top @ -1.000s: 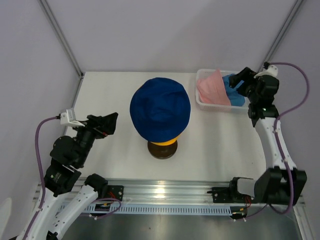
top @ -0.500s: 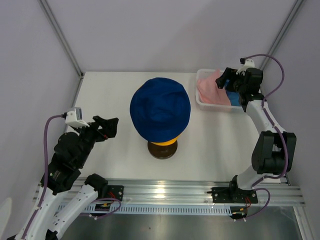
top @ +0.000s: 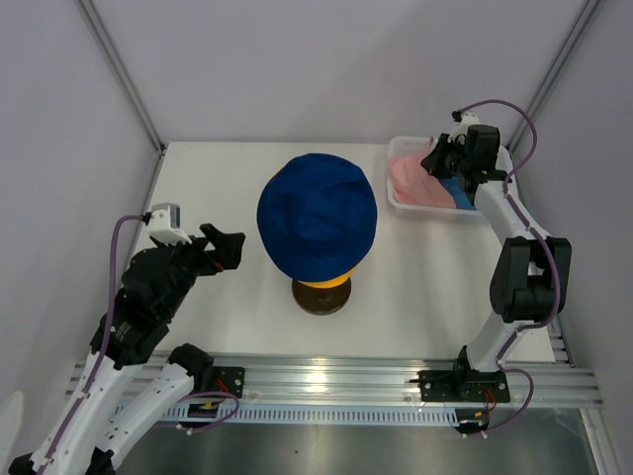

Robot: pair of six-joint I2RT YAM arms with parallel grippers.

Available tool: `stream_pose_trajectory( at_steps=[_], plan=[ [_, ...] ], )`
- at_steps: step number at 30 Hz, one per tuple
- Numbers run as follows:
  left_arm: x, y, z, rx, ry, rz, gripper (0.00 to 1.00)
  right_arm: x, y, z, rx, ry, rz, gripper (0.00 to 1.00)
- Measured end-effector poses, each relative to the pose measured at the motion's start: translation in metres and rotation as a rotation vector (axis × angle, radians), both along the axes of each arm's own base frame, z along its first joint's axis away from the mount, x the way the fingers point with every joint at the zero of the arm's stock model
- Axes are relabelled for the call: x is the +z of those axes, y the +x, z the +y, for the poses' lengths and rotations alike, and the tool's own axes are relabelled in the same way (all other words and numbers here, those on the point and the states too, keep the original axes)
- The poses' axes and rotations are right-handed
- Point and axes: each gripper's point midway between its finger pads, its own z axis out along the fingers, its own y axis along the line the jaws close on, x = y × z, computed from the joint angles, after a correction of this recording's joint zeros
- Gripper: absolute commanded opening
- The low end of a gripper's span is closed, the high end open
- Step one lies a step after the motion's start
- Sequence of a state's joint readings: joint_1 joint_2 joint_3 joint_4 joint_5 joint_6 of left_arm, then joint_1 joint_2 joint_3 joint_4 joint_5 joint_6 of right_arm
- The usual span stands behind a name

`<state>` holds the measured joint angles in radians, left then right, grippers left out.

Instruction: Stack the hats

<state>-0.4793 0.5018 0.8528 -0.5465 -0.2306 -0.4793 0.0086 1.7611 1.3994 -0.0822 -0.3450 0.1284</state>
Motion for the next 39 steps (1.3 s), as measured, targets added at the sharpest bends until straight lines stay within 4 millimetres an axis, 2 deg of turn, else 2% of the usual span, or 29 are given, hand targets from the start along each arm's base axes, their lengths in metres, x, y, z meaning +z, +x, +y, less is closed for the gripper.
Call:
stream_pose_trajectory(
  at_steps=[2, 5, 10, 12, 15, 19, 22, 25, 28, 30, 36, 39],
  plan=[
    [-0.003, 0.002, -0.002, -0.005, 0.007, 0.01, 0.99, 0.013, -0.002, 0.006, 0.001, 0.042, 0.004, 0.0],
    [-0.006, 0.004, -0.003, -0.009, 0.021, 0.024, 1.0, 0.054, -0.004, 0.014, 0.017, 0.211, -0.028, 0.0],
    [-0.01, 0.006, -0.006, -0.021, 0.026, 0.037, 1.0, 0.165, -0.001, -0.008, 0.019, 0.565, -0.204, 0.0],
    [-0.009, 0.005, -0.007, -0.028, 0.024, 0.037, 0.99, 0.202, -0.003, -0.005, 0.039, 0.648, -0.256, 0.0],
    [-0.009, 0.004, -0.008, -0.032, 0.021, 0.035, 1.0, 0.256, -0.015, 0.027, 0.127, 0.742, -0.32, 0.0],
    [-0.004, 0.001, -0.007, -0.034, 0.011, 0.017, 0.99, 0.33, -0.046, 0.091, 0.283, 0.827, -0.393, 0.0],
    [0.0, -0.002, -0.005, -0.035, 0.002, -0.001, 0.99, 0.389, -0.078, 0.137, 0.409, 0.879, -0.477, 0.0],
    [0.005, -0.006, -0.004, -0.037, -0.012, -0.022, 0.99, 0.437, -0.113, 0.18, 0.532, 0.953, -0.536, 0.0],
    [0.008, -0.01, -0.003, -0.039, -0.028, -0.04, 1.0, 0.457, -0.144, 0.215, 0.626, 1.029, -0.531, 0.0],
    [0.011, -0.013, -0.001, -0.039, -0.036, -0.052, 1.0, 0.458, -0.163, 0.243, 0.682, 1.069, -0.49, 0.0],
    [0.02, -0.02, 0.006, -0.022, -0.063, -0.094, 1.0, 0.435, -0.215, 0.323, 0.795, 1.084, -0.335, 0.0],
    [0.022, -0.025, 0.01, -0.01, -0.08, -0.112, 1.0, 0.417, -0.24, 0.35, 0.834, 1.065, -0.256, 0.0]
  ],
)
